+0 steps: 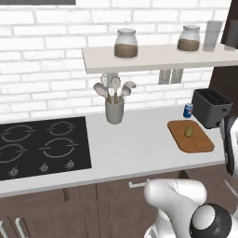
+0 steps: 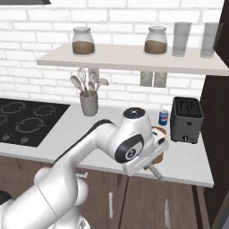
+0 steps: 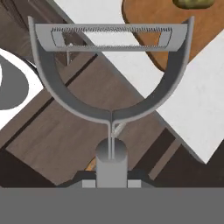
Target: Place the appropriate cutting tool for cutting the potato skin on the cutting board.
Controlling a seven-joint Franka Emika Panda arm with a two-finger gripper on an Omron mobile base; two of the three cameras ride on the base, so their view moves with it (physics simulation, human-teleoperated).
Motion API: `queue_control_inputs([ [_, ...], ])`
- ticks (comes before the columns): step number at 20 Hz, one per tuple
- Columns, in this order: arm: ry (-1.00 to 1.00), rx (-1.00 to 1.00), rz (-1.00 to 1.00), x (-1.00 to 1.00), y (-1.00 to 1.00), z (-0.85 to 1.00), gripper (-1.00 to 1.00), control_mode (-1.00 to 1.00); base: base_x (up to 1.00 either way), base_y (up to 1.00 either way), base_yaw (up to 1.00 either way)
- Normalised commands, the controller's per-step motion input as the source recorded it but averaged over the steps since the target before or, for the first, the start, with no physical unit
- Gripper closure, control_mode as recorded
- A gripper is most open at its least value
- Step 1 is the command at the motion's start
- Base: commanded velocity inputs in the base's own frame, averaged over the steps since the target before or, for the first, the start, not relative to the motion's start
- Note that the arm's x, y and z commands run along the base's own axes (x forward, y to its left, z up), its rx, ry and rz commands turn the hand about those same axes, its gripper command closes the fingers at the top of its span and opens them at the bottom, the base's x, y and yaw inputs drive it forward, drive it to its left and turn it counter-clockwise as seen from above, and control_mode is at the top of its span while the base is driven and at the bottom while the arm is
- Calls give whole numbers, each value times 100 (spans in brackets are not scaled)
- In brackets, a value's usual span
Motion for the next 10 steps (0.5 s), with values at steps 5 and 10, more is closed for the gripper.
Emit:
queue_control_inputs([
  [5,0,16,15,100,-22,16,100,-100,0,0,0],
  [10,7,13,17,98,1,-29,100,-100,0,0,0],
])
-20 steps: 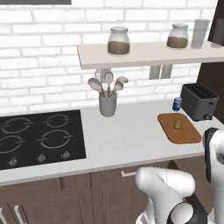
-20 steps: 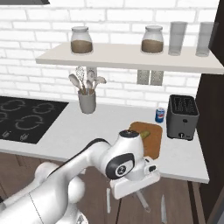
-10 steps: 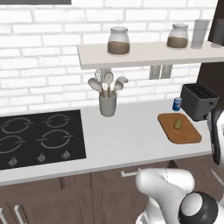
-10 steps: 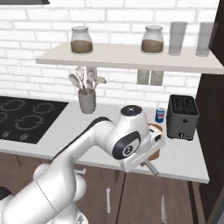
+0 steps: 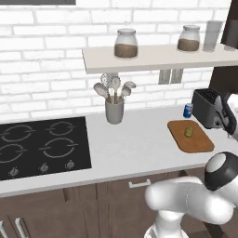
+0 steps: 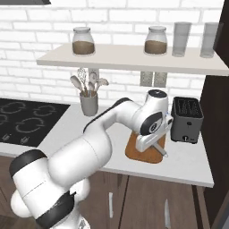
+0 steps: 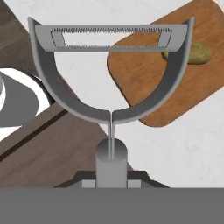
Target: Place the appropriate cutting tool for cutting the potato skin on the cutting board.
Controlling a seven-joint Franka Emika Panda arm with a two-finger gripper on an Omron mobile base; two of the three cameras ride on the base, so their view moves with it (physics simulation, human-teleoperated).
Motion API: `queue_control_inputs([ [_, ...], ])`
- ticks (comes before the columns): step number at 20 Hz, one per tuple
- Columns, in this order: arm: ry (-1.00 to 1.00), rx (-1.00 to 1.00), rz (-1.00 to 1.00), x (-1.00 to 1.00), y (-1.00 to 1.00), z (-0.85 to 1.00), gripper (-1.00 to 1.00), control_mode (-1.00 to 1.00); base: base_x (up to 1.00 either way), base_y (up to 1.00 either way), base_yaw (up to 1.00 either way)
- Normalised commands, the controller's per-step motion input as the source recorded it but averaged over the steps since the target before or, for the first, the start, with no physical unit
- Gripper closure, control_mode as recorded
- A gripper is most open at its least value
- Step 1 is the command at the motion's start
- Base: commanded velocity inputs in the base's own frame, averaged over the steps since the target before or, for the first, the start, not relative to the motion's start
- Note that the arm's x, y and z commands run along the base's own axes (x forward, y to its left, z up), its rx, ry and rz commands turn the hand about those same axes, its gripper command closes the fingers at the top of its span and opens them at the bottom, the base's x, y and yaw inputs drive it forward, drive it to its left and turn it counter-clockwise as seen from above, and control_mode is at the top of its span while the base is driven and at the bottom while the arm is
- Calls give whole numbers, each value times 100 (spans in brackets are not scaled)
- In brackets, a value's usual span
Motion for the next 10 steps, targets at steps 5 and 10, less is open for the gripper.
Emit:
queue_control_inputs([
  [5,9,1,13,83,18,-74,100,-100,0,0,0],
  [10,8,0,10,64,24,-83,100,-100,0,0,0],
])
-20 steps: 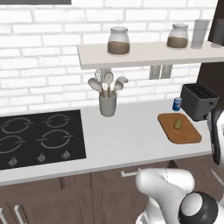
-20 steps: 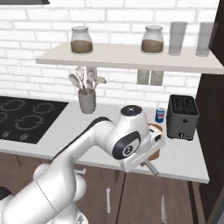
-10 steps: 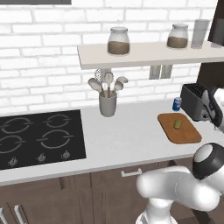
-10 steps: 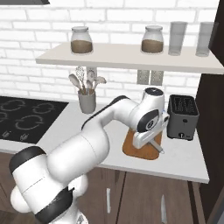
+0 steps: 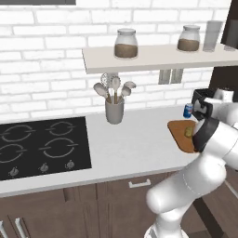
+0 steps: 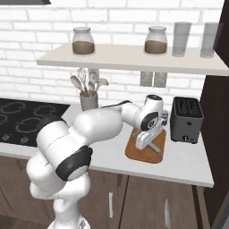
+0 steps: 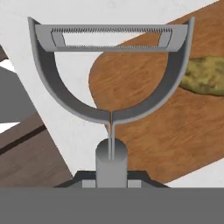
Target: Place the appropriate cutting tool for cutting the potato skin on the cutting board.
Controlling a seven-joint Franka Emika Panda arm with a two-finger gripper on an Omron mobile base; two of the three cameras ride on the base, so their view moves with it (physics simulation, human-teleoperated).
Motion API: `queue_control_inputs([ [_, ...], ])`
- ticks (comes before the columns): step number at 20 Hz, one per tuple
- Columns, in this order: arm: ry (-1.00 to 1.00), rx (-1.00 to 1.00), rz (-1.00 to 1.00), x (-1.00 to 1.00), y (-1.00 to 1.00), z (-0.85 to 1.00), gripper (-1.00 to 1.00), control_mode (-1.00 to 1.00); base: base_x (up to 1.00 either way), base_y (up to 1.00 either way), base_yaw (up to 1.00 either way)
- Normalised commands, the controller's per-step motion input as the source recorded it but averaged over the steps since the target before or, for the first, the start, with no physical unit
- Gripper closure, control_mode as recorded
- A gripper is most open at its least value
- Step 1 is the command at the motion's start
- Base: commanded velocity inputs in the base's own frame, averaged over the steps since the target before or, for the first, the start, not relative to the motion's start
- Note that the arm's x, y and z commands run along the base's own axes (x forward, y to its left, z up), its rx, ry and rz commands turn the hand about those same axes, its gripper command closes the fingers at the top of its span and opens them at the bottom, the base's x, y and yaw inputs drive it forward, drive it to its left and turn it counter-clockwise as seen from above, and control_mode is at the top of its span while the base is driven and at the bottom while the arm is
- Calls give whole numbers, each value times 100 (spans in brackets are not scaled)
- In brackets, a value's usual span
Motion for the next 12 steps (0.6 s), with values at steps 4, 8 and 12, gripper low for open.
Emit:
queue_control_inputs([
  [4,4,0,10,56,8,-65,100,-100,0,0,0],
  [8,2,0,9,54,0,-39,100,-100,0,0,0],
  [12,4,0,10,44,0,-40,100,-100,0,0,0],
])
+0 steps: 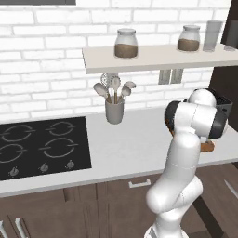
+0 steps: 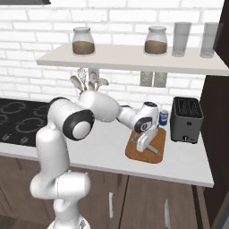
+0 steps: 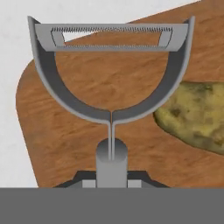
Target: Place the appropriate cutting tool for cutting the potato skin on the cutting board.
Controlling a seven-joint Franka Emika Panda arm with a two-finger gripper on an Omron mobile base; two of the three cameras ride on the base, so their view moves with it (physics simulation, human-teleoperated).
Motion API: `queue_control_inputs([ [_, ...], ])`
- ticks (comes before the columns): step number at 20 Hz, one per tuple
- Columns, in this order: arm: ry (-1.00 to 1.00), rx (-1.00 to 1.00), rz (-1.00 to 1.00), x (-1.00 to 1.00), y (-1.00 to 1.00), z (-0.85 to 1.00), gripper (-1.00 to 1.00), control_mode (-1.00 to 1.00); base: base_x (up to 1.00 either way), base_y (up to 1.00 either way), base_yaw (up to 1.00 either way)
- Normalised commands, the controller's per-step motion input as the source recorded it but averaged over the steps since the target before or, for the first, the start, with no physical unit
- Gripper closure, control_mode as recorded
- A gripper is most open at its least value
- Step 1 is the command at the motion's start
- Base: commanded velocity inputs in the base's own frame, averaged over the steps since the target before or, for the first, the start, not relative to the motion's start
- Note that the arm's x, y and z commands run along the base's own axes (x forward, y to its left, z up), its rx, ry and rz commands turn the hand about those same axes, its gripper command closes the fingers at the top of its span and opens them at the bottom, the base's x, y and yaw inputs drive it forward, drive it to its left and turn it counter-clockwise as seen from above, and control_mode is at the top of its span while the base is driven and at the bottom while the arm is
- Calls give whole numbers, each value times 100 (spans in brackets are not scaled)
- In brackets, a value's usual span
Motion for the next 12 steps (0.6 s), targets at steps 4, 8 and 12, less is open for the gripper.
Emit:
queue_control_inputs([
  [4,7,0,9,37,11,-49,-100,-100,0,0,0],
  [8,6,0,3,13,20,-28,-100,-100,0,0,0],
  [12,0,0,0,-30,21,11,-100,-100,0,0,0],
])
